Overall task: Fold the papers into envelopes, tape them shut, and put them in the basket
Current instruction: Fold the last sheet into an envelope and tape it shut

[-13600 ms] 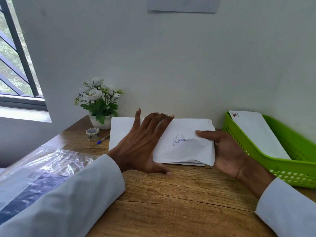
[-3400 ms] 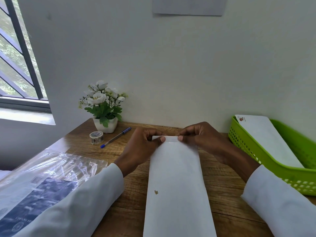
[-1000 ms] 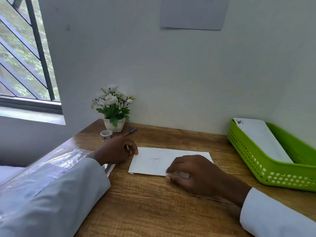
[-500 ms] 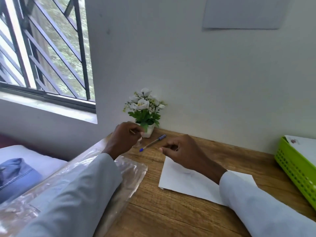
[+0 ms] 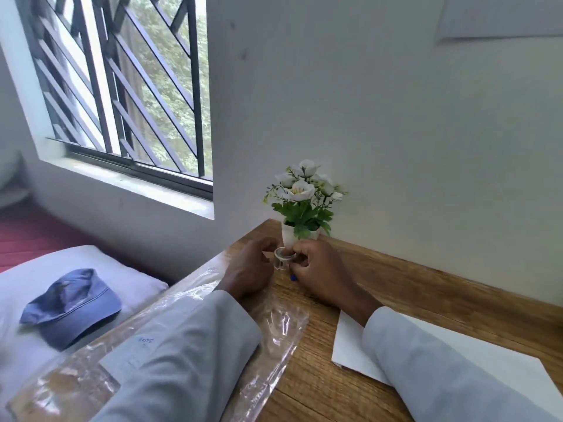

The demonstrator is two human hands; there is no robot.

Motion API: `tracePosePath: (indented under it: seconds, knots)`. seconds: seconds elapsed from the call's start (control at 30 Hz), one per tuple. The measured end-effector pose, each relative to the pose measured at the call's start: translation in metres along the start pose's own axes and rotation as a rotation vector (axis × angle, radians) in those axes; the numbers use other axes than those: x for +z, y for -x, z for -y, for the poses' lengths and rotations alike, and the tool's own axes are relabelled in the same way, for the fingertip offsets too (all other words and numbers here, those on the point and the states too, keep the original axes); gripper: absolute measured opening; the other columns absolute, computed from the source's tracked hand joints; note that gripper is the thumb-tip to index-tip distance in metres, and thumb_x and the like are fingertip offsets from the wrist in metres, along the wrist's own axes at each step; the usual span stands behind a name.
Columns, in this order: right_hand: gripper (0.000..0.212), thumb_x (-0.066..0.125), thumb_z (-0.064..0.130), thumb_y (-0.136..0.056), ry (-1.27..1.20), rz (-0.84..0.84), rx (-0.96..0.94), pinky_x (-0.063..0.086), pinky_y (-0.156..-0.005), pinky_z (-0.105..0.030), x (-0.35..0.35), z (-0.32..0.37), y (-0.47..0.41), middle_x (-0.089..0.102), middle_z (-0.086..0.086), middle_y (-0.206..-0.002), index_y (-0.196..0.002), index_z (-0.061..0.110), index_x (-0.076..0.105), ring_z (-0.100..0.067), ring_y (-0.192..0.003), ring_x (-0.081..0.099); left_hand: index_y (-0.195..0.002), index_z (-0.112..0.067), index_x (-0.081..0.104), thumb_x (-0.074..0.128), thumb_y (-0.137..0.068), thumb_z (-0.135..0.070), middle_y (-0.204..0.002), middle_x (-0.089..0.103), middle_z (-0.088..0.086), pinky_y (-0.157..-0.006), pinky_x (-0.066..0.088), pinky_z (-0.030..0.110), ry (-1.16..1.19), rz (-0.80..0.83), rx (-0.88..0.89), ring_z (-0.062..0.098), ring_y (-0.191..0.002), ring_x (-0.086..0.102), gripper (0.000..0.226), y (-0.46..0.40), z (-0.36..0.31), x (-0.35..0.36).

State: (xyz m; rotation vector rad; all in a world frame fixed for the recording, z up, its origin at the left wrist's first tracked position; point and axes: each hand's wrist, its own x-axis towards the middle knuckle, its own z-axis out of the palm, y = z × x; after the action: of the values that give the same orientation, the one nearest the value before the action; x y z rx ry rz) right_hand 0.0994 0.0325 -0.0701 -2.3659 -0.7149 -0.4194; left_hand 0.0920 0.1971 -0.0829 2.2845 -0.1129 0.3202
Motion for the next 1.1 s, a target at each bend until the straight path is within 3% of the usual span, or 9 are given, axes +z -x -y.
tracePosePath:
  seconds: [0.07,0.17,0.37,0.7,0.83,1.1]
  knots:
    - [0.028,0.068,0.009,-0.085,-0.014,-0.004,0.011,0.047,-0.080,-0.015,0.002,-0.001,-0.002,0.074,0.001,-0.110,-0.111,0.018,0.075,-0.005,-0.093,0.063,-0.105,-0.030,0.070,0.054,-0.071,-0.009,-0.110,0.069,-0.009,-0.090,0.052,0.039,0.015,0.001,0.038,0.013,-0.103,0.062,0.043,0.001,-0.002,-0.001]
    - [0.023,0.068,0.010,-0.086,-0.031,-0.019,0.043,0.042,-0.068,-0.005,0.003,-0.005,-0.003,0.076,0.002,-0.104,-0.105,0.018,0.077,0.003,-0.080,0.060,-0.096,-0.027,0.074,0.060,-0.075,-0.003,-0.099,0.071,-0.009,-0.085,0.053,0.035,0.047,-0.040,0.041,0.012,-0.095,0.062,0.034,0.000,-0.002,-0.001]
    - [0.016,0.070,0.009,-0.085,-0.077,-0.052,0.072,0.039,-0.061,0.000,0.000,-0.018,-0.003,0.075,0.002,-0.099,-0.097,0.016,0.078,0.011,-0.072,0.054,-0.089,-0.021,0.076,0.073,-0.078,-0.008,-0.081,0.072,-0.009,-0.074,0.053,0.029,0.062,-0.110,0.037,0.009,-0.076,0.063,0.017,0.000,0.001,0.002]
    - [0.016,0.072,0.010,-0.084,-0.089,-0.036,0.049,0.041,-0.065,-0.006,0.000,-0.025,-0.002,0.076,0.001,-0.100,-0.097,0.017,0.078,0.000,-0.079,0.060,-0.079,-0.021,0.076,0.074,-0.077,-0.007,-0.075,0.071,-0.006,-0.074,0.057,0.032,0.055,-0.168,0.022,0.009,-0.073,0.066,0.014,-0.001,0.004,0.002]
    - [0.016,0.075,0.011,-0.082,-0.125,-0.015,0.031,0.043,-0.068,-0.007,-0.002,-0.028,-0.002,0.075,0.002,-0.098,-0.097,0.017,0.078,0.004,-0.079,0.059,-0.075,-0.021,0.075,0.074,-0.078,-0.008,-0.077,0.072,-0.001,-0.076,0.057,0.039,0.047,-0.162,0.010,0.016,-0.077,0.065,0.014,0.000,0.004,0.002]
    - [0.016,0.075,0.012,-0.082,-0.149,-0.023,0.047,0.046,-0.070,-0.012,-0.002,-0.031,-0.003,0.075,0.005,-0.100,-0.096,0.020,0.078,0.001,-0.084,0.062,-0.078,-0.015,0.074,0.068,-0.081,-0.011,-0.076,0.069,-0.004,-0.072,0.054,0.035,0.038,-0.095,0.022,0.015,-0.076,0.061,0.008,0.001,-0.001,0.002]
